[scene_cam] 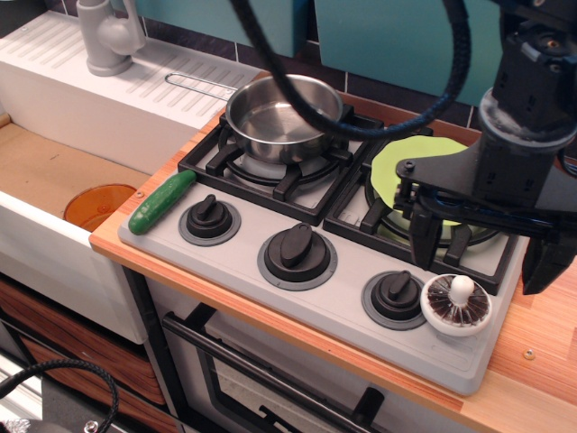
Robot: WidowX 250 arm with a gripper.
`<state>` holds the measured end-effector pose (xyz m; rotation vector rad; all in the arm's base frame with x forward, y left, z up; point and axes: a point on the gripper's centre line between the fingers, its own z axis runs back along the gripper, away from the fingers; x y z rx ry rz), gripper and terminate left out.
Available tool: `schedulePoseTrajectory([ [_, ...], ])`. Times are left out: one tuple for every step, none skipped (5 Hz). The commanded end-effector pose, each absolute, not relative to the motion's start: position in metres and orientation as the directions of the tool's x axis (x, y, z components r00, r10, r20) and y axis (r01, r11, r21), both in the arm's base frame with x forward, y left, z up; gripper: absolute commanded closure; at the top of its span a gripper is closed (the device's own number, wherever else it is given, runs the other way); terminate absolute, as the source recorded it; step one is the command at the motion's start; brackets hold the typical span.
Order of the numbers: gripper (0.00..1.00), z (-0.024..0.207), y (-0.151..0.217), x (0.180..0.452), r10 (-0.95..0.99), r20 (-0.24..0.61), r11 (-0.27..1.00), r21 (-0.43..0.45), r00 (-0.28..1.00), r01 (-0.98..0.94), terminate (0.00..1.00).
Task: Put mushroom on plate and pickle in pot or pan on stove
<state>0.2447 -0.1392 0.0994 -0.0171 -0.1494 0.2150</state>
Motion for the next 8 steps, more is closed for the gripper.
schedulePoseTrajectory([
  [0.0, 0.099, -0.139, 0.245, 0.214, 0.146, 0.977, -0.033, 0.966, -0.211, 0.0],
  [0.0, 0.083, -0.143, 0.259, 0.222, 0.171, 0.975, -0.054, 0.96, -0.216, 0.0],
  [0.0, 0.072, -0.142, 0.269, 0.224, 0.184, 0.974, -0.068, 0.957, -0.215, 0.0],
  [0.0, 0.064, -0.14, 0.272, 0.221, 0.194, 0.975, -0.077, 0.956, -0.21, 0.0],
  [0.0, 0.052, -0.14, 0.274, 0.228, 0.211, 0.973, -0.077, 0.951, -0.216, 0.0],
  [0.0, 0.041, -0.143, 0.272, 0.237, 0.22, 0.971, -0.084, 0.946, -0.224, 0.0],
  [0.0, 0.031, -0.146, 0.27, 0.241, 0.226, 0.97, -0.091, 0.944, -0.226, 0.0],
  [0.0, 0.022, -0.151, 0.269, 0.252, 0.239, 0.967, -0.098, 0.938, -0.235, 0.0],
])
